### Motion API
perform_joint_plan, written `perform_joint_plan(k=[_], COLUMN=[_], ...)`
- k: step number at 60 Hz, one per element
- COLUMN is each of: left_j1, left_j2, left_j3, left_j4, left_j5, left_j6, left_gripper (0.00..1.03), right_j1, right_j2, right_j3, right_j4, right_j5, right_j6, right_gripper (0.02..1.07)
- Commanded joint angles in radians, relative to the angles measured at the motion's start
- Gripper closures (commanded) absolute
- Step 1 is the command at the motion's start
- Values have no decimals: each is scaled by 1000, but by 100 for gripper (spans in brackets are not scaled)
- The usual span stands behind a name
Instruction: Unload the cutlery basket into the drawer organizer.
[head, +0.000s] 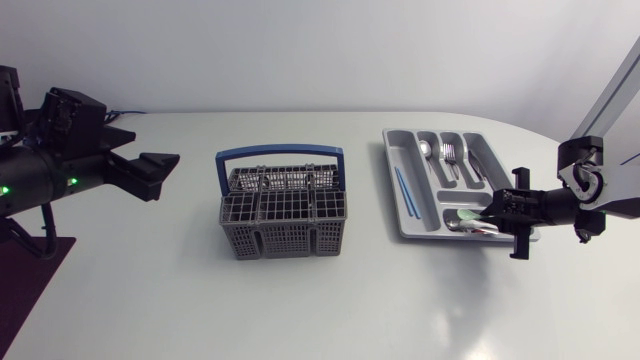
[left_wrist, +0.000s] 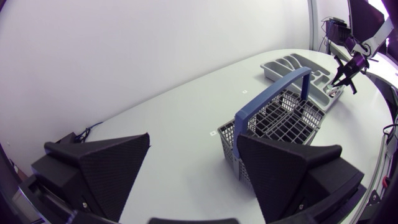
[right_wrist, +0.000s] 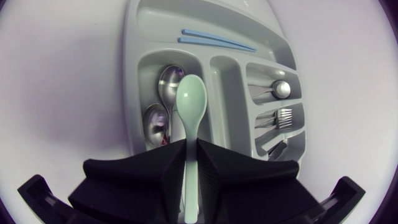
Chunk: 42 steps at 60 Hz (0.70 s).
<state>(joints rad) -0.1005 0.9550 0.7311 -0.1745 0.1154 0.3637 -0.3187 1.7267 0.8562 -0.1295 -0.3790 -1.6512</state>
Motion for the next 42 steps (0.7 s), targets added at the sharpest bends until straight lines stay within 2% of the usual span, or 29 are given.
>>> perform_joint_plan(k=[1, 3, 11, 20, 30, 42], left_j1=[10, 10, 15, 41, 88, 117], left_j2=[-22, -27, -32, -45, -62, -76], left_j3=[-22, -25, -35, -52, -58, -101], left_j4=[15, 17, 18, 40, 44, 55], left_j5=[9, 9, 12, 38, 107, 142], left_j6=[12, 12, 14, 9, 4, 3], left_gripper=[5, 5, 5, 5, 5, 5], right_j1=[12, 12, 12, 12, 40, 96], right_j2=[24, 22, 8, -73, -194, -322], right_j3=[-14, -19, -36, -63, -121, -186], right_j4=[21, 33, 88, 114, 169, 174], right_j5=[19, 22, 26, 17, 12, 43], right_j6=[-33, -32, -9, 68, 209, 398], right_gripper=[48, 40, 21, 6, 6, 7])
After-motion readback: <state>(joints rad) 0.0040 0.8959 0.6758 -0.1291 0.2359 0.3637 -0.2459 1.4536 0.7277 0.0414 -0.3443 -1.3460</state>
